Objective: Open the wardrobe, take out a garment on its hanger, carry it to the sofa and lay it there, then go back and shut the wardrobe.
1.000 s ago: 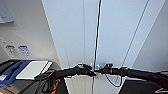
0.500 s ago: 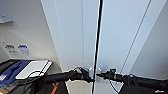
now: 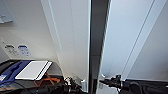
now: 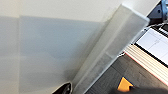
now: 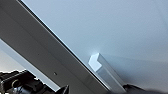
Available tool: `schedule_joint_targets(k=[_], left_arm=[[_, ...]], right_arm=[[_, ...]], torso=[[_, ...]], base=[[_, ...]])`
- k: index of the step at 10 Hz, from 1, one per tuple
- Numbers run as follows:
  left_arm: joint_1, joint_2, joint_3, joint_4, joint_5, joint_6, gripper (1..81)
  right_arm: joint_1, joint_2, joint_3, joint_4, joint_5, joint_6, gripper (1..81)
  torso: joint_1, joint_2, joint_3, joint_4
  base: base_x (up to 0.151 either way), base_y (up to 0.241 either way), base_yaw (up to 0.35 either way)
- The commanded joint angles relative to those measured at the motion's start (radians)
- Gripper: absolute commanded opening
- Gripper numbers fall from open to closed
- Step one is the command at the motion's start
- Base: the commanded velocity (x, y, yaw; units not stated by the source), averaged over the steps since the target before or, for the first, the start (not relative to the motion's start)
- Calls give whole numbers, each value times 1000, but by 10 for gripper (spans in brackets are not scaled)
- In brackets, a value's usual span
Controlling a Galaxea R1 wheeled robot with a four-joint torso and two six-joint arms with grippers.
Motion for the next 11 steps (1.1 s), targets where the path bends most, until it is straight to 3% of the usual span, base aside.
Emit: schedule_joint_targets(k=[1, 4, 6, 8, 10, 11], left_arm=[[103, -208, 442, 54, -44, 1, 811], [241, -484, 615, 153, -114, 1, 811], [398, -678, 650, 233, -234, 9, 811], [649, -839, 572, 311, -487, 10, 811], [955, -869, 360, 330, -870, 7, 811], [1085, -828, 223, 332, -1072, 3, 811]], right_arm=[[-35, -56, 300, -109, -167, 29, 811], [-180, -278, 432, -209, -120, 29, 811], [-272, -445, 510, -264, -28, 26, 811], [-375, -598, 560, -316, 73, 26, 811], [-481, -743, 574, -335, 225, 28, 811], [-562, -803, 540, -338, 324, 31, 811]], torso=[[0, 0, 0, 0], [0, 0, 0, 0], [1, 0, 0, 0], [1, 0, 1, 0], [0, -1, 2, 0], [-1, -2, 2, 0]], base=[[0, 0, 0], [0, 0, 0], [0, 0, 0], [0, 0, 0], [0, 0, 0], [0, 0, 0]])
